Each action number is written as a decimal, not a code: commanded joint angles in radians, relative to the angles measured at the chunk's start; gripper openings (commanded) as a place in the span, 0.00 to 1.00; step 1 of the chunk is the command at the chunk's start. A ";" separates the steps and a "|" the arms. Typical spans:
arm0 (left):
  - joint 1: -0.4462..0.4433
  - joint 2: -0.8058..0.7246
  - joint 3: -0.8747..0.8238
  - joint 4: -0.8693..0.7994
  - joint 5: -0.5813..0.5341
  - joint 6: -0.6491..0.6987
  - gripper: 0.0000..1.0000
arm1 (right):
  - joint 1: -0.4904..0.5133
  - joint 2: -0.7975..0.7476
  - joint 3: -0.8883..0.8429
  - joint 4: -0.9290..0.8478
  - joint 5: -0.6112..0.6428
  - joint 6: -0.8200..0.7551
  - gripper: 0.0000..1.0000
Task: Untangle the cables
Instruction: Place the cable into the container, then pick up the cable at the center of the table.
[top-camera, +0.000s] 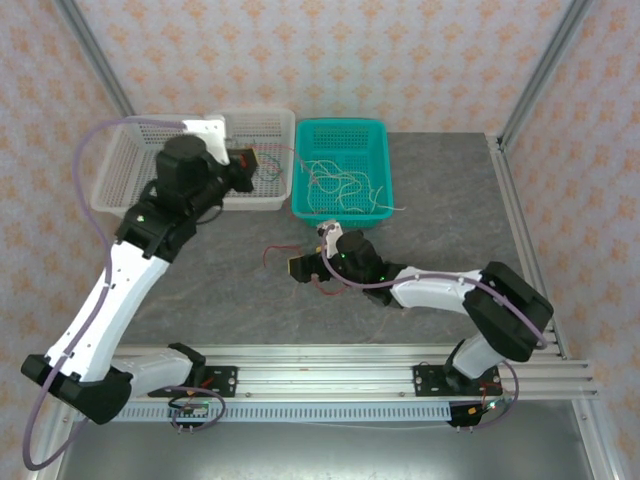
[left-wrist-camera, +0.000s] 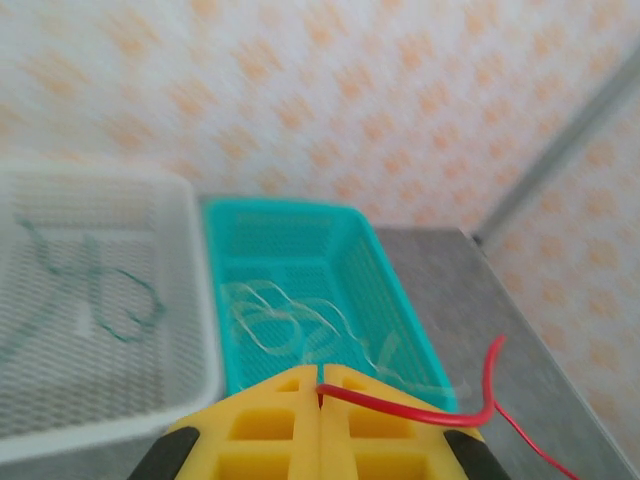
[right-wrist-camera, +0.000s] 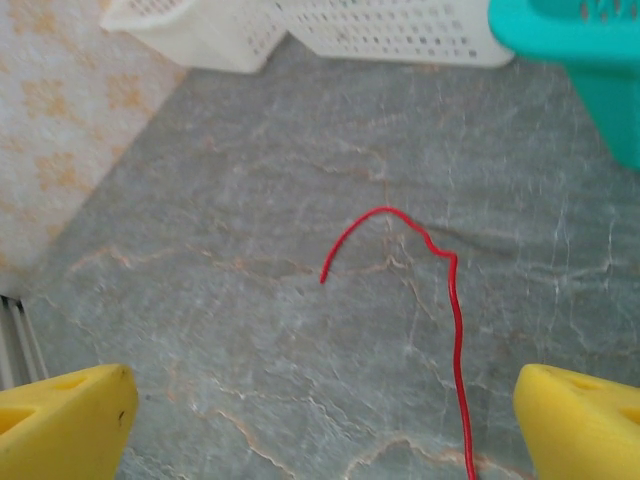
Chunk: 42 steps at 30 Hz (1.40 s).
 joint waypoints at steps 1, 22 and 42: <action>0.108 0.058 0.118 -0.097 -0.195 0.089 0.00 | 0.005 -0.016 -0.004 0.039 0.010 0.014 0.97; 0.650 0.725 0.493 -0.112 -0.233 -0.015 0.00 | 0.005 -0.431 -0.158 -0.208 0.226 0.075 0.99; 0.550 0.139 -0.090 0.069 0.079 -0.336 0.59 | 0.002 -0.537 -0.158 -0.219 0.329 0.055 0.99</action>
